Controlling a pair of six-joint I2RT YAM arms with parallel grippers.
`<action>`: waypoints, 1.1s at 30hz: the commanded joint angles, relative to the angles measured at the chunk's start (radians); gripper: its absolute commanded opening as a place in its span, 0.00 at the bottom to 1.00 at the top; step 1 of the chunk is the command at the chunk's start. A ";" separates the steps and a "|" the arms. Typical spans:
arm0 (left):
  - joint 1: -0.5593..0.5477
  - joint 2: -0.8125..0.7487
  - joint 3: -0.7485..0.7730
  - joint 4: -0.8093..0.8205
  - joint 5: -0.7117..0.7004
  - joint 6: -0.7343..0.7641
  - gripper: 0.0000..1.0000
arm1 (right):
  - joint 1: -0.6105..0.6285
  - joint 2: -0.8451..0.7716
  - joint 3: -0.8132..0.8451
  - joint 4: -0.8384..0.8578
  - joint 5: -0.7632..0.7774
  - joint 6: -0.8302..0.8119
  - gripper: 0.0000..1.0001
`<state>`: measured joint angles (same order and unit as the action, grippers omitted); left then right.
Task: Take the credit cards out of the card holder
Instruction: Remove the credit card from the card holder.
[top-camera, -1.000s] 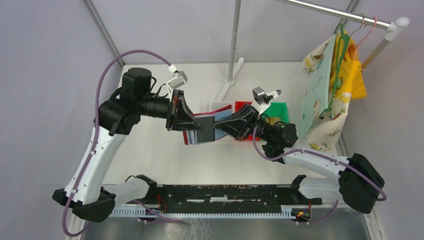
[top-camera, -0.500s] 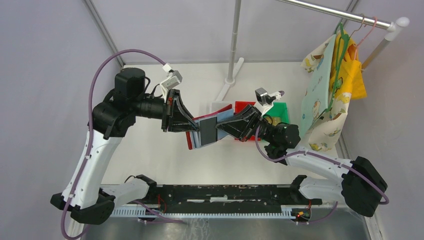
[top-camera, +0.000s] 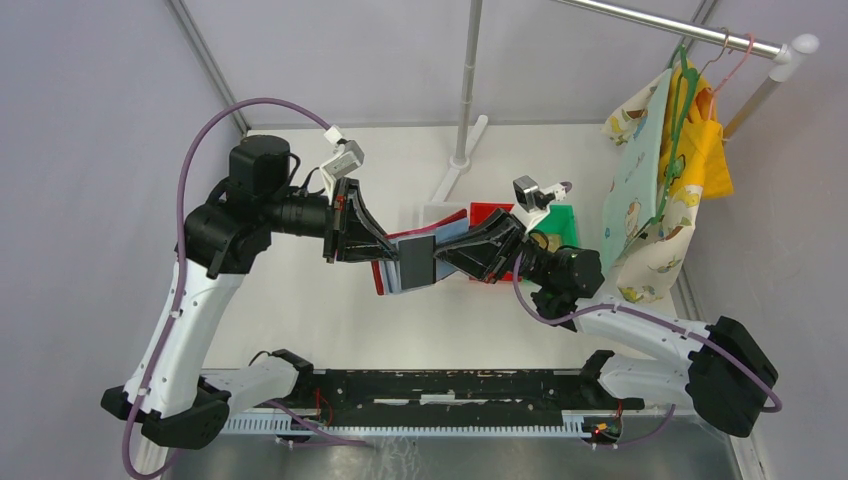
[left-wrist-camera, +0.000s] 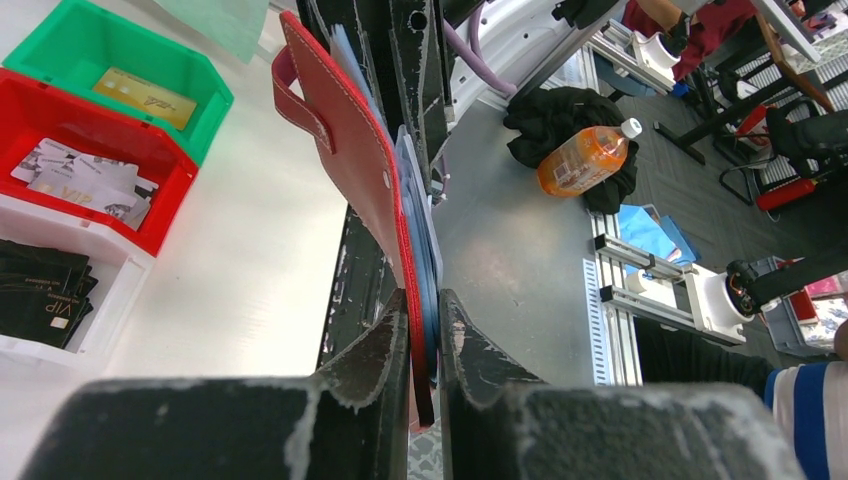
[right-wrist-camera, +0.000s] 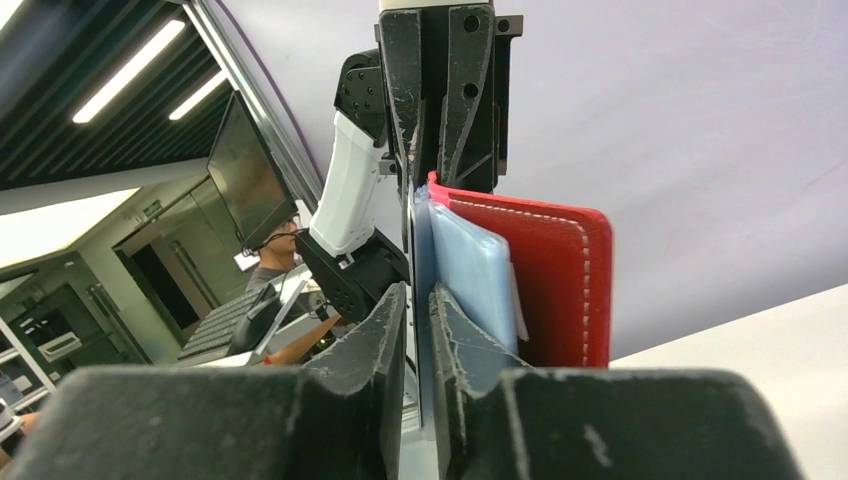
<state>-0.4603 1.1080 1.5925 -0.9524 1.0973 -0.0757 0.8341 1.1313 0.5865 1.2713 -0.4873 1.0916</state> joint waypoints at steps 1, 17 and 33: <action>-0.002 -0.015 0.040 0.031 0.026 0.012 0.02 | 0.016 0.003 0.028 0.073 -0.008 0.004 0.21; -0.002 -0.030 0.050 0.046 0.046 -0.002 0.02 | 0.011 -0.079 -0.013 0.031 0.006 -0.045 0.00; -0.001 -0.045 0.049 0.075 0.069 -0.026 0.02 | 0.009 -0.040 -0.024 0.130 0.017 0.025 0.06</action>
<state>-0.4648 1.0904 1.6020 -0.9344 1.1057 -0.0769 0.8486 1.0843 0.5621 1.2839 -0.4675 1.0695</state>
